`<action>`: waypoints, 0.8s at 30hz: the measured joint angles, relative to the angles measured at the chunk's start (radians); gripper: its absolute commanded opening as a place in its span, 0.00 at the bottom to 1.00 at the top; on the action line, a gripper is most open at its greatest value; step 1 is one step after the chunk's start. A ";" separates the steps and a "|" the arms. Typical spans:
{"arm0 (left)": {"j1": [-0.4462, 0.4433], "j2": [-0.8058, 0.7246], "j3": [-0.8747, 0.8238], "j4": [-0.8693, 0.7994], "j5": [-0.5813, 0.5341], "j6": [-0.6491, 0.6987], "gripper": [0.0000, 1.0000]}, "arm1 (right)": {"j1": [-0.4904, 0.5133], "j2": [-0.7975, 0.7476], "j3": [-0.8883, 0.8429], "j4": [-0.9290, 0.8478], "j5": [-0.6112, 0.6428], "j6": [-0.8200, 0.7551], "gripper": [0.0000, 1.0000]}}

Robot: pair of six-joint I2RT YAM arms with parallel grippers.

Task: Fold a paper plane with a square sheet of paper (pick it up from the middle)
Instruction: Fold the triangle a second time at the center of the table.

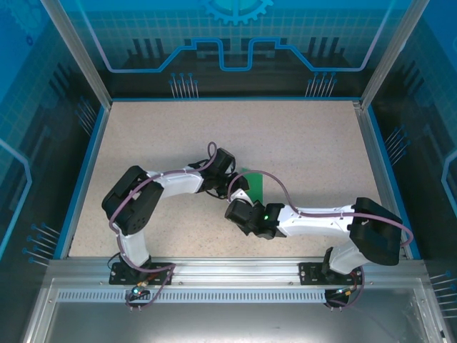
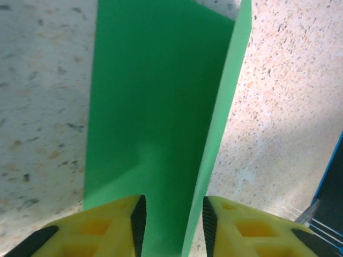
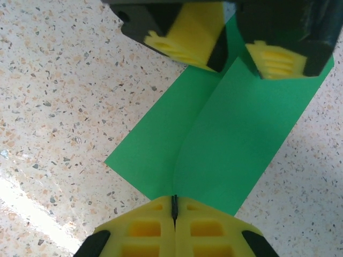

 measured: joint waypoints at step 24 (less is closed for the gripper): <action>0.143 -0.433 -0.211 -0.215 -0.251 -0.001 0.55 | -0.088 0.084 0.412 -0.224 -0.076 0.135 0.00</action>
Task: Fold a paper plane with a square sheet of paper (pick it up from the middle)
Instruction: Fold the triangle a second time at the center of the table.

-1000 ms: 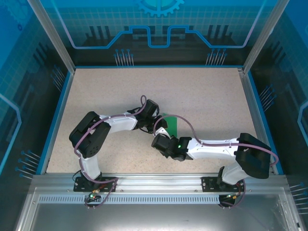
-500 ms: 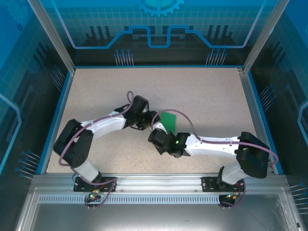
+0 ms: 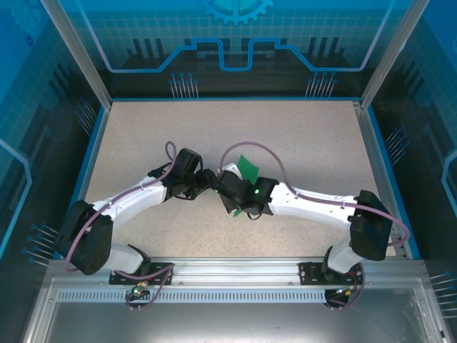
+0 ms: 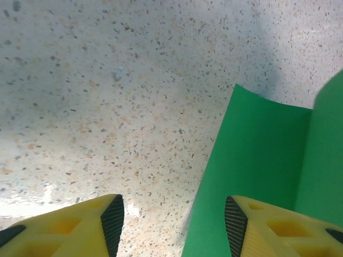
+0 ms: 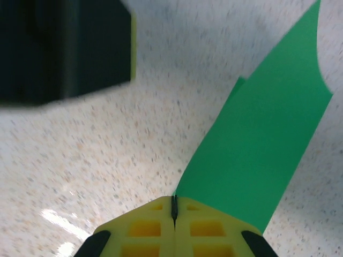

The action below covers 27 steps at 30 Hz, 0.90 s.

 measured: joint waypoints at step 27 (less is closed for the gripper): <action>0.000 -0.074 -0.042 -0.056 -0.064 0.000 0.47 | -0.032 0.065 0.104 -0.183 0.069 0.120 0.00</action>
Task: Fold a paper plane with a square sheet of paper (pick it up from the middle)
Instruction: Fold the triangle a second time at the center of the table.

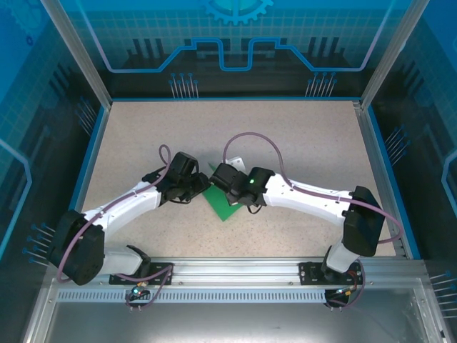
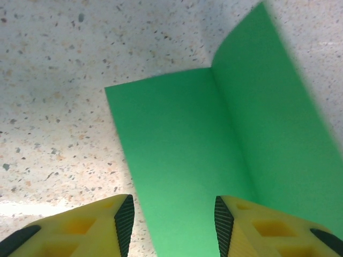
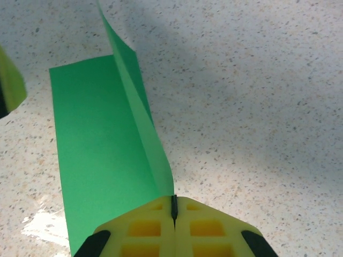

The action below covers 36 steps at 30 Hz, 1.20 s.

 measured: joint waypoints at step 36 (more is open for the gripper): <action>-0.071 0.263 0.006 0.257 0.234 -0.054 0.16 | 0.013 0.039 -0.145 0.099 -0.152 0.183 0.00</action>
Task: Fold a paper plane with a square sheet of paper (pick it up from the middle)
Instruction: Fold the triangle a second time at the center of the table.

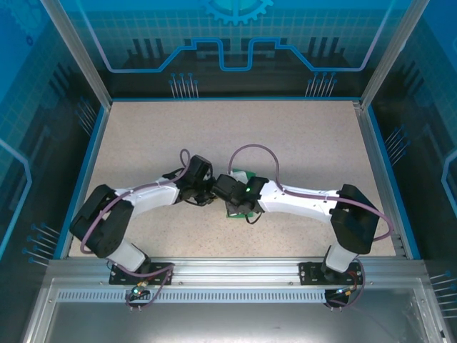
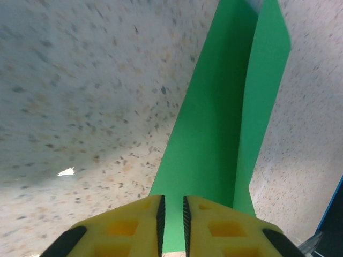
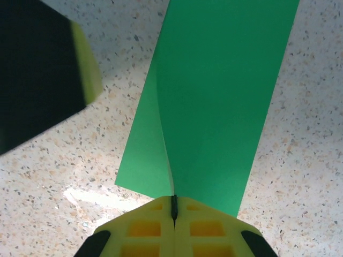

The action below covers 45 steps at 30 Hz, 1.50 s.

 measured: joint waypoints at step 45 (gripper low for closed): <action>-0.043 0.171 0.057 0.149 0.090 -0.076 0.12 | 0.058 -0.040 -0.111 0.144 0.020 -0.245 0.41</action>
